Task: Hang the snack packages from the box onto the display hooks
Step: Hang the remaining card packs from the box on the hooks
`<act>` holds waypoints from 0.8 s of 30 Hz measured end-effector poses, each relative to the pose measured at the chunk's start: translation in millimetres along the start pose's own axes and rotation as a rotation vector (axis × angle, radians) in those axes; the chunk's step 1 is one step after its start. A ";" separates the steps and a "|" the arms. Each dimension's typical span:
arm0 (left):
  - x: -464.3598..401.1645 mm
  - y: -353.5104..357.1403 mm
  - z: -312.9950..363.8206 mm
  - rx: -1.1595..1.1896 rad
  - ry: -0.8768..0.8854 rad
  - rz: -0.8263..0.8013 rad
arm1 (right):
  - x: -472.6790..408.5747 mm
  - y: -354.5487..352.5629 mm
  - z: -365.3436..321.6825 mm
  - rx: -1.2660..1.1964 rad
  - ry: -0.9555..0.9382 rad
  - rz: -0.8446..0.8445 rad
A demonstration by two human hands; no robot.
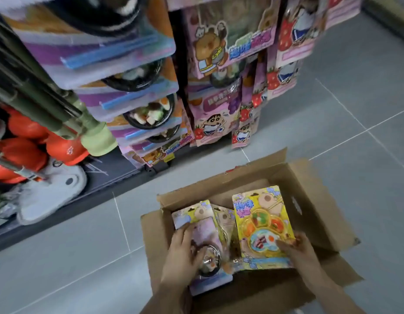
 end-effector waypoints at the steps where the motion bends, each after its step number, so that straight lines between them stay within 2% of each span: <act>1: -3.4 17.4 -1.2 -0.003 -0.044 -0.004 | -7.8 -6.5 0.5 0.007 -0.012 0.008; 3: -7.5 53.5 -8.6 -0.014 -0.155 -0.035 | -25.7 -14.0 4.2 0.017 -0.037 0.001; 8: -1.1 127.1 -36.5 -0.227 -0.411 -0.191 | -71.9 -15.0 27.5 0.068 -0.046 -0.035; 12: 6.2 143.1 -34.1 -0.312 -0.334 -0.081 | -91.9 -11.2 33.3 0.111 -0.062 -0.068; 18: 4.9 93.5 11.3 -0.446 -0.189 0.038 | -58.9 -23.7 -5.2 0.133 -0.097 -0.150; 21: -0.4 38.3 60.9 -0.421 -0.115 0.139 | -21.0 -39.3 -53.7 0.121 -0.129 -0.183; 24: 4.4 -28.8 119.8 -0.392 -0.116 0.184 | 29.2 -58.4 -118.4 0.098 -0.159 -0.243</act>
Point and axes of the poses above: each hand's wrist, its own x-axis away from the middle knuckle, its own y-axis out of the palm, z = x × y, the point moved 3 cm from there along -x, towards the middle knuckle, and after that the axes turned 3 degrees about z, right-handed, at the moved point
